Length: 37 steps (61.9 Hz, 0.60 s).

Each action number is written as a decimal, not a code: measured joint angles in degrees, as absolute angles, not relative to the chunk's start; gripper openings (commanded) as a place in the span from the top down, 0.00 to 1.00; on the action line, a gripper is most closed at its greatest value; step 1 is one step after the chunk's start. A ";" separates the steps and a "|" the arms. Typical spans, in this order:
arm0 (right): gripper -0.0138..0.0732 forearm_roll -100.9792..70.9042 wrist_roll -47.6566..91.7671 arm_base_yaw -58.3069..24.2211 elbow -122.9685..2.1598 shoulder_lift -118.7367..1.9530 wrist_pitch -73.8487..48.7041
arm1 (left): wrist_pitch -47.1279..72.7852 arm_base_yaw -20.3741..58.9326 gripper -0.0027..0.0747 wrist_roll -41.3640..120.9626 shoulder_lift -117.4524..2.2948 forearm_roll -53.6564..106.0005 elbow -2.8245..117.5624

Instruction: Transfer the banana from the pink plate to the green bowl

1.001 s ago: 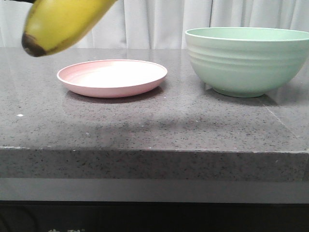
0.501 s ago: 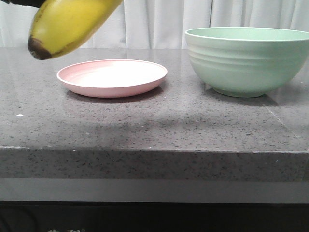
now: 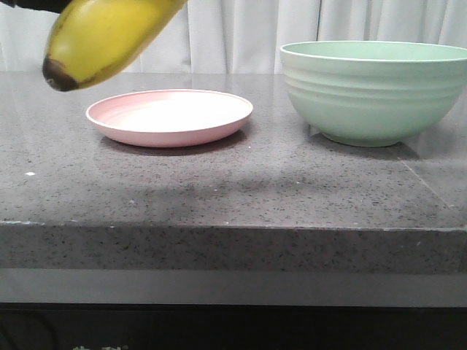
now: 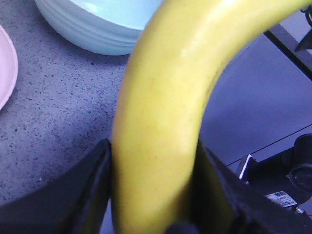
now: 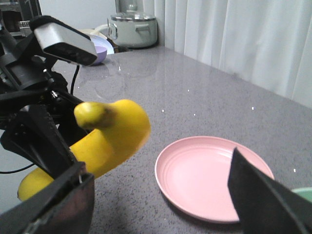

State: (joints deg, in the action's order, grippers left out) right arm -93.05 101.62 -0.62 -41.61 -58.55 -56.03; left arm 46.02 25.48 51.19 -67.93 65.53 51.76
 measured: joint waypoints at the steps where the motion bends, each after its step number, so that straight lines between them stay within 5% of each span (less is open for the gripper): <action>1: 0.17 -93.22 102.31 -0.89 -41.61 -58.71 -56.03 | 46.02 25.48 0.71 51.19 -67.93 65.53 51.76; 37: 0.17 -98.91 105.50 -14.34 -48.44 -71.81 -53.76 | 45.93 25.48 0.71 51.19 -67.93 65.53 51.76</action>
